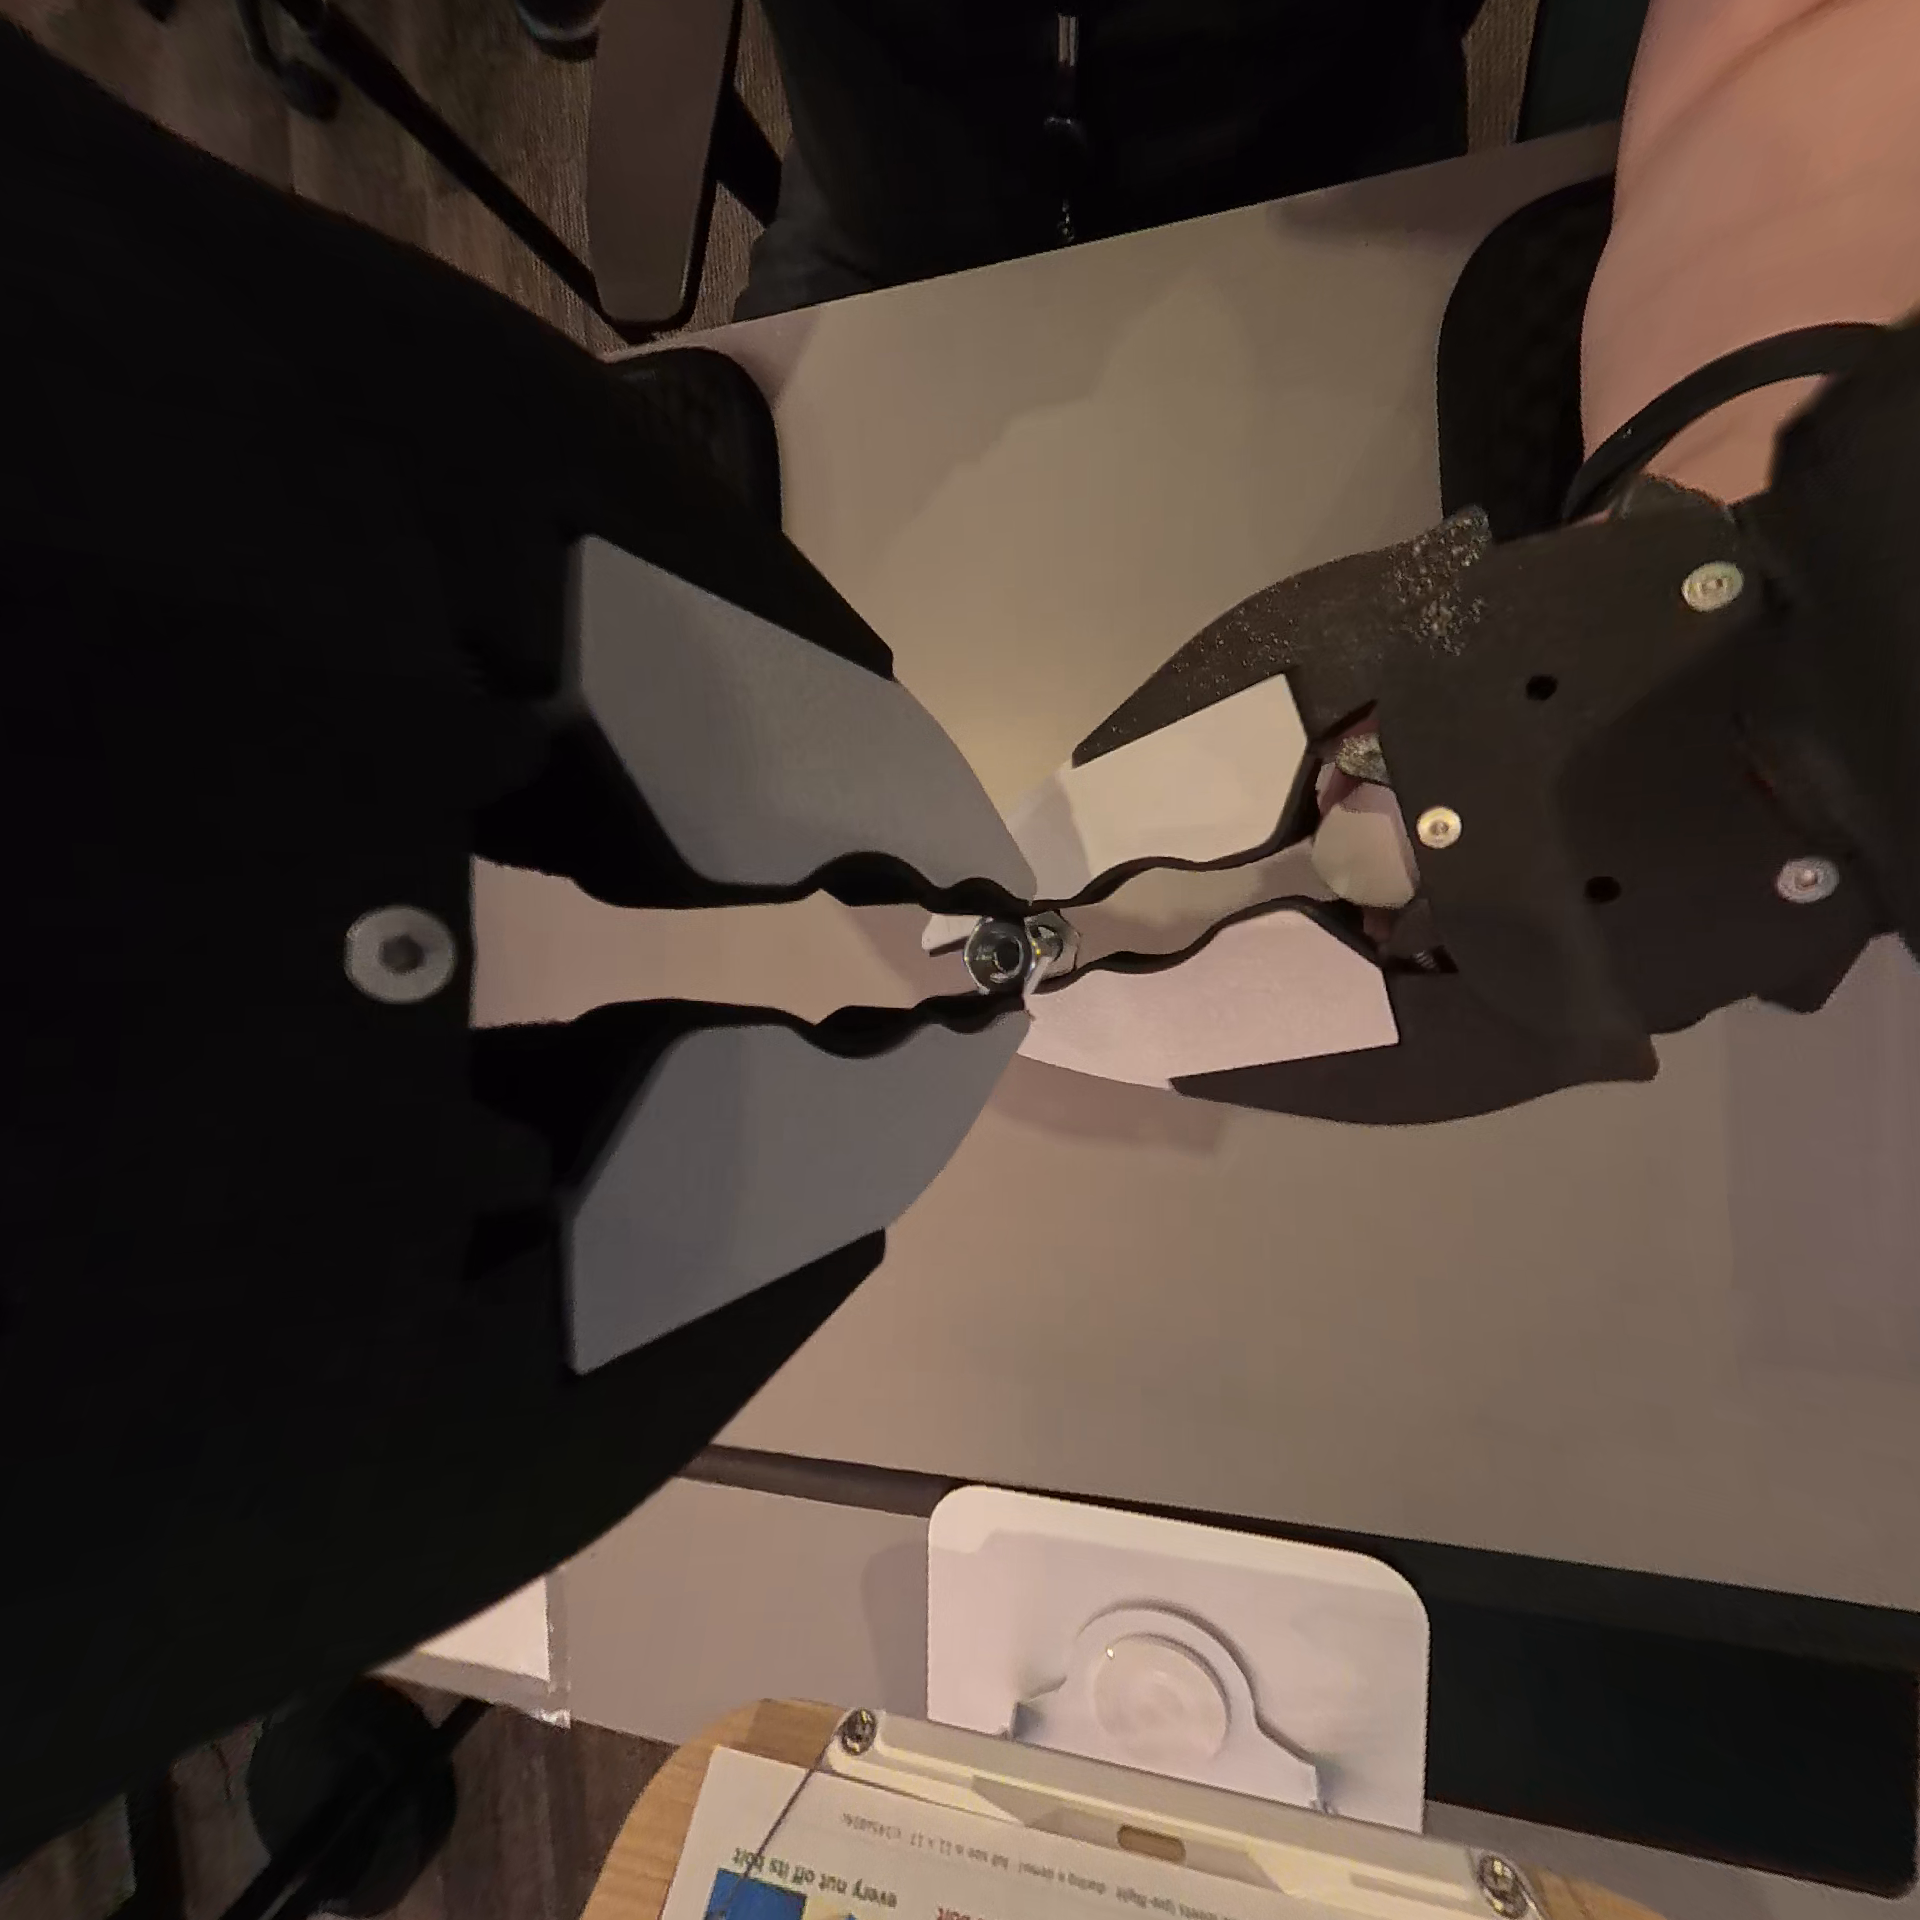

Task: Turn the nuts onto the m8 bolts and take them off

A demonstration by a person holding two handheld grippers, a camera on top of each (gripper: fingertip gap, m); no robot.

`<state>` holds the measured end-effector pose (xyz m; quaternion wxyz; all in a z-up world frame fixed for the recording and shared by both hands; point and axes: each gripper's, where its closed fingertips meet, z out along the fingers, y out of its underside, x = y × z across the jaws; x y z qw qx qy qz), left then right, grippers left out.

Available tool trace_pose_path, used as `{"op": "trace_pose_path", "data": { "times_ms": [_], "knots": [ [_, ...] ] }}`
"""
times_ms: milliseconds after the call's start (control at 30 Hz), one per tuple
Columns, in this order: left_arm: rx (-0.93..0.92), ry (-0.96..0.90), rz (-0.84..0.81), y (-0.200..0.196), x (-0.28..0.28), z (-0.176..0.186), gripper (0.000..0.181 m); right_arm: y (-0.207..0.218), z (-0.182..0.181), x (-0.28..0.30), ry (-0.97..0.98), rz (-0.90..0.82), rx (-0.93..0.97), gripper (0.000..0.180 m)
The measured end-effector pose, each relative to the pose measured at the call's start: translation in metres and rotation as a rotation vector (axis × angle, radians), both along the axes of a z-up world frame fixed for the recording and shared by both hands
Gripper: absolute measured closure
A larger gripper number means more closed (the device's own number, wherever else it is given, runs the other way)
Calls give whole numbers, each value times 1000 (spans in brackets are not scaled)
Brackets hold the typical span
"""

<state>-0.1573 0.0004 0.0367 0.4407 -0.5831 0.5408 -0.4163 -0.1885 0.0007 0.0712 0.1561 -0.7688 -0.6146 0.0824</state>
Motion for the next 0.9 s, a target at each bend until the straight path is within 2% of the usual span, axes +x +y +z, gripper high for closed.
{"op": "trace_pose_path", "data": {
  "times_ms": [300,600,900],
  "knots": [
    [44,84,30,1,1,-10,170,-1,-8,5,-58,-57,-52,166],
    [20,72,110,13,-3,-6,170,10,-4,0,85,-261,-80,166],
    [71,113,179,20,-5,-8,170,14,-5,1,139,-404,-137,166]
  ]
}}
